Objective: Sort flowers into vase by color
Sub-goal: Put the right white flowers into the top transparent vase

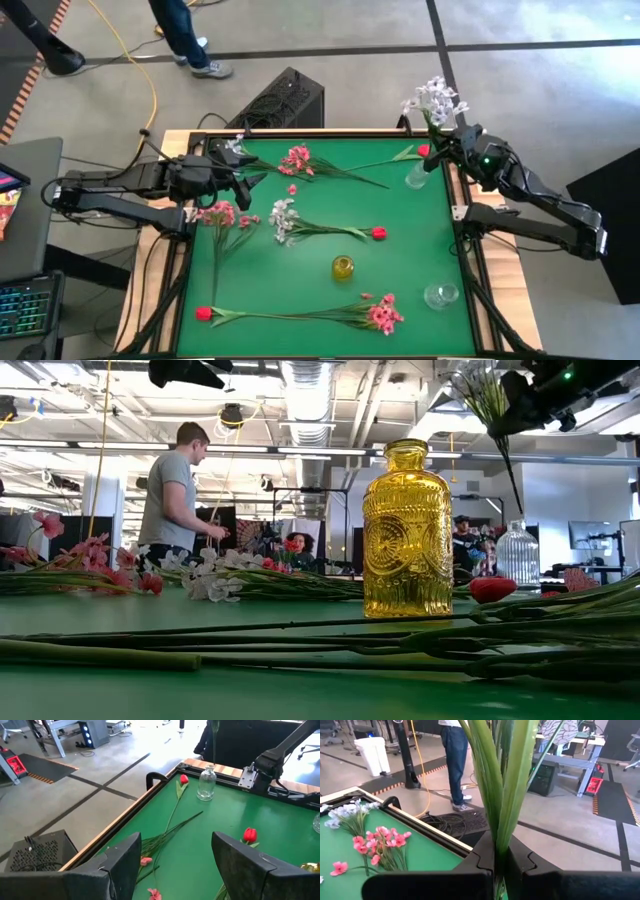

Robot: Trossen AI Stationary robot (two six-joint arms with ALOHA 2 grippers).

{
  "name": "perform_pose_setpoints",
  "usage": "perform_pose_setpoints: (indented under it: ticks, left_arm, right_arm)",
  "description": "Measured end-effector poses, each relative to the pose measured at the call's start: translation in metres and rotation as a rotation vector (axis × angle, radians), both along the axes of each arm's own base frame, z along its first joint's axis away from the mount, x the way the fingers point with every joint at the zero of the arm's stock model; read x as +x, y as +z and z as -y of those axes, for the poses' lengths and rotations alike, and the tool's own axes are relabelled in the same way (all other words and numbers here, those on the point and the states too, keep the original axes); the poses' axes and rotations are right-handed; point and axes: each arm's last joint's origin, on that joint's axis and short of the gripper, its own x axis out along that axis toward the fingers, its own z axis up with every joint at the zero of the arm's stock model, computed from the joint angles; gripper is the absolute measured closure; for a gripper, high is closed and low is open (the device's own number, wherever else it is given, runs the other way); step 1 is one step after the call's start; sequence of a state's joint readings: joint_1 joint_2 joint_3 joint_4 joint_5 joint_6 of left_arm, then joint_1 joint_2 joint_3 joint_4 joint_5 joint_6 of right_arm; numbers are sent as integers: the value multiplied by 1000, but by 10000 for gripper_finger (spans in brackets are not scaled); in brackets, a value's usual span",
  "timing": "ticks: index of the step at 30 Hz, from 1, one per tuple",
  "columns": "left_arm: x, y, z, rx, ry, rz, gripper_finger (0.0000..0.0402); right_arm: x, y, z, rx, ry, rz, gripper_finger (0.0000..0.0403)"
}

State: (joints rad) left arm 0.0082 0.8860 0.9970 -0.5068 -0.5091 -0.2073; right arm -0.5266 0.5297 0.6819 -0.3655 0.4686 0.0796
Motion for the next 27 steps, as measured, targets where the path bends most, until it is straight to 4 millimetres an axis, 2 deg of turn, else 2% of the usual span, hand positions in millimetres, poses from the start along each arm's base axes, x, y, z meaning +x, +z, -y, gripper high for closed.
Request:
perform_pose_setpoints:
  ticks: [18,27]
  left_arm:
    - [0,0,0,-18,6,10,169]
    - [0,0,0,-21,7,12,169]
  right_arm:
    - [1,-2,8,5,-72,-20,363]
    - [2,-2,8,24,-54,2,363]
